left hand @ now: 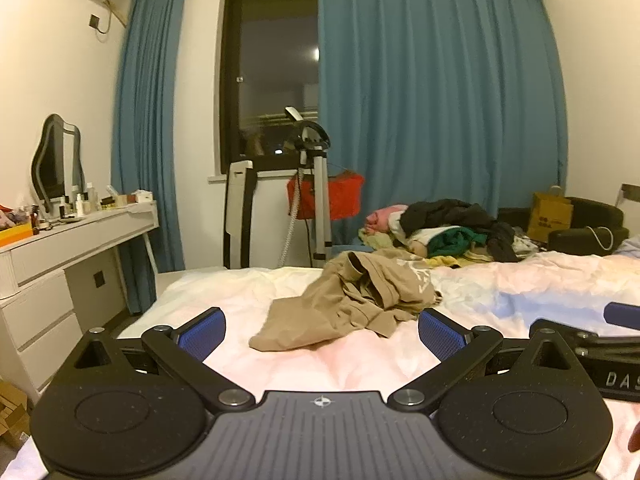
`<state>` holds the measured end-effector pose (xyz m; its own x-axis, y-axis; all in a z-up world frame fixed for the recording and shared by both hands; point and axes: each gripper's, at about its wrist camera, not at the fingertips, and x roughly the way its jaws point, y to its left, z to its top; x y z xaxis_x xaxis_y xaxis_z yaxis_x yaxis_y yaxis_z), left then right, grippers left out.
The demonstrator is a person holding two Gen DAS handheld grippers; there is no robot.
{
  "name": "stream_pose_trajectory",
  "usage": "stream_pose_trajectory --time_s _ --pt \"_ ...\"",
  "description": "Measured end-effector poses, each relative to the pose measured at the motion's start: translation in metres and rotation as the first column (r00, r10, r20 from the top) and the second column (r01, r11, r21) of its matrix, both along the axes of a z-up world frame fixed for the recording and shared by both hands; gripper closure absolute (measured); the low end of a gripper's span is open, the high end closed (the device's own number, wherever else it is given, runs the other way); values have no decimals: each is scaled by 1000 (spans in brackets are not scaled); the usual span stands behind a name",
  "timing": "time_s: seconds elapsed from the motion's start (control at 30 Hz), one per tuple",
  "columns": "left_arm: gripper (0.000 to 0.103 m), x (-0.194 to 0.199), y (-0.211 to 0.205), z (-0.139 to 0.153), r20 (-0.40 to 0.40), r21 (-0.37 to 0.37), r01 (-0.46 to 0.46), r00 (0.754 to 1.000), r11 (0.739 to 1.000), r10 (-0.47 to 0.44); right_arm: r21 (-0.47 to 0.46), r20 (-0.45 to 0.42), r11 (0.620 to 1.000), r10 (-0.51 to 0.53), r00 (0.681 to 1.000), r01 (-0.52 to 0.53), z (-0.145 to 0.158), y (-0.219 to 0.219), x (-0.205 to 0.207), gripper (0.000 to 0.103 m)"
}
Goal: Fold clothes
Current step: 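Move both grippers toward the crumpled beige T-shirt on the bed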
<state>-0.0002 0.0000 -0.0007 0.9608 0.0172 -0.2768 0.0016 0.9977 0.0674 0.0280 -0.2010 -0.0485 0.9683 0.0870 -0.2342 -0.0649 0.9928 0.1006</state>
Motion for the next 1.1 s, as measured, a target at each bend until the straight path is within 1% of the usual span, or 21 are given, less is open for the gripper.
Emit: stream_pose_trajectory --time_s 0.17,0.2,0.27,0.3,0.47,0.6,0.67,0.7,0.77,0.83,0.93,1.0,1.1 --pt "0 -1 0 -5 -2 -9 10 1000 1000 -10 -22 -2 1000 3 1000 -3 -1 7 1 0" --pt "0 -1 0 -5 -2 -10 12 1000 1000 -12 -17 14 1000 -8 1000 8 -1 10 -3 0" --pt "0 -2 0 -7 -2 -14 16 1000 1000 -16 31 6 999 -10 1000 10 -4 -2 -1 0" --pt "0 -2 -1 -8 -3 -15 18 1000 1000 -18 38 11 999 -9 1000 8 -3 -7 -4 0" --pt "0 0 -3 -14 -6 -14 9 1000 1000 -9 32 39 999 -27 999 26 -2 -3 -5 0" --pt "0 1 -8 -17 -13 -3 -5 1000 1000 5 55 68 998 -36 997 33 3 -13 -11 0" --pt "0 2 -8 -18 -30 -16 6 1000 1000 -6 70 88 997 -50 995 44 7 -19 -15 0" --pt "0 1 -8 -16 -35 -29 18 999 999 -19 81 99 996 -52 994 44 10 -23 -17 0" --pt "0 -4 -11 -12 -25 -38 35 999 999 -36 106 91 994 -37 995 27 14 -31 -20 0" --pt "0 -8 -18 -6 -10 -14 48 999 999 -48 129 68 992 -17 998 8 15 -38 -21 0" --pt "0 -15 -29 6 -17 31 56 998 998 -55 168 45 986 -3 999 -5 17 -49 -23 0" --pt "0 -12 -36 18 -66 39 48 997 998 -46 189 42 982 5 999 -13 17 -55 -25 0" --pt "0 -3 -42 37 -118 3 20 993 1000 -20 202 39 979 -1 999 -7 15 -63 -31 0"
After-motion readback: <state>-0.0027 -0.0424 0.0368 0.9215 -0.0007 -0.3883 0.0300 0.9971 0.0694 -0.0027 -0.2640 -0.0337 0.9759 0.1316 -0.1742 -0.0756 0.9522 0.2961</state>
